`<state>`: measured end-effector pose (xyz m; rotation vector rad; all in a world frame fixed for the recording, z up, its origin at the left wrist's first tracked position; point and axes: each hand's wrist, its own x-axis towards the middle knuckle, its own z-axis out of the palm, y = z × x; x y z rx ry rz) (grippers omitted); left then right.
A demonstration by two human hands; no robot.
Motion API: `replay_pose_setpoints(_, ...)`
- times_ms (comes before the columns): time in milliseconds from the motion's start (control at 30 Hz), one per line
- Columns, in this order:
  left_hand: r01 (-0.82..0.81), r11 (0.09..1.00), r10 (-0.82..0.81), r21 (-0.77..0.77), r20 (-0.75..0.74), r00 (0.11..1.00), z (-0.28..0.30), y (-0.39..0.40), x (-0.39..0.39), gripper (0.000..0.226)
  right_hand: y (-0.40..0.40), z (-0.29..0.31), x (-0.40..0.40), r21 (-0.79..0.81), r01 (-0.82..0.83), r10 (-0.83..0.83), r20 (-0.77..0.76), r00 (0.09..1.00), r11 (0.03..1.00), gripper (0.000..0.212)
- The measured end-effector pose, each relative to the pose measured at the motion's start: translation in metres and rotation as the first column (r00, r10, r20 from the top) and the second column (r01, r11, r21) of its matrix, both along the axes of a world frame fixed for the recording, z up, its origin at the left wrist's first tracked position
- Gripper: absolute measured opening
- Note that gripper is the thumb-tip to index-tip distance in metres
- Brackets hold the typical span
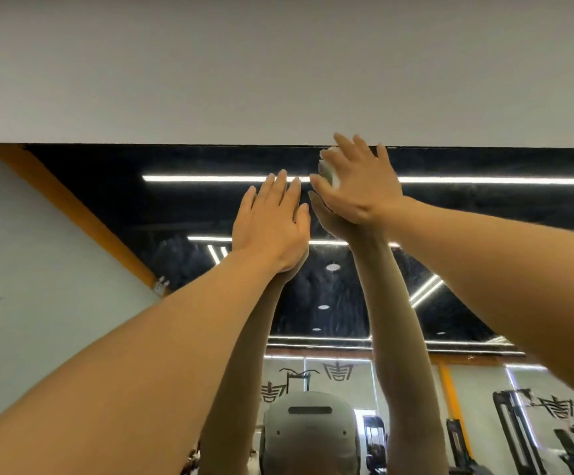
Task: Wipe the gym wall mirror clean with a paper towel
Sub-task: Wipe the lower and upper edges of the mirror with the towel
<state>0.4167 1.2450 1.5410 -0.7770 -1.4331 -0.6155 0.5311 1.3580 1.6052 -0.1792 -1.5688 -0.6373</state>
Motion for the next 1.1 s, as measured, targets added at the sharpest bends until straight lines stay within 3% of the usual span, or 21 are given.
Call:
replay_pose_setpoints(67,-0.014,1.0,0.014,-0.006,-0.001,1.0,0.0,-0.001,0.0,0.056,0.005,-0.003,0.006,0.01,0.036,-0.037,0.021,0.999,0.999,0.056)
replay_pose_setpoints(133,-0.004,1.0,0.004,-0.019,0.001,1.0,-0.001,-0.002,0.002,0.056,0.012,-0.006,0.012,-0.029,-0.049,0.049,0.0,0.999,0.998,0.049)
replay_pose_setpoints(367,0.031,0.999,-0.031,-0.016,-0.018,0.999,-0.001,-0.003,0.0,0.055,0.019,0.01,0.019,-0.238,-0.129,0.077,-0.218,0.973,0.963,0.04)
replay_pose_setpoints(567,0.06,0.998,-0.059,0.008,-0.039,0.997,0.0,-0.002,0.001,0.055,-0.041,0.024,-0.028,-0.048,-0.056,0.055,-0.01,0.998,0.997,0.041)
replay_pose_setpoints(700,0.053,0.998,-0.052,0.022,-0.045,0.998,0.0,-0.002,0.0,0.055,-0.012,0.028,-0.012,-0.012,-0.018,0.019,0.027,0.999,1.0,0.042)
replay_pose_setpoints(933,0.042,0.999,-0.042,-0.002,-0.036,0.998,-0.001,-0.002,0.002,0.055,0.118,0.015,0.108,-0.337,-0.011,-0.042,-0.148,0.988,0.942,0.044)
replay_pose_setpoints(1033,0.035,0.999,-0.035,-0.001,-0.026,0.999,-0.003,-0.002,0.004,0.055,0.15,0.006,0.128,-0.374,-0.156,0.044,-0.292,0.956,0.914,0.042)
replay_pose_setpoints(1100,0.028,1.0,-0.028,-0.001,-0.02,0.999,-0.003,-0.001,0.005,0.055,0.151,0.007,0.126,-0.391,-0.347,0.183,-0.4,0.898,0.852,0.057)
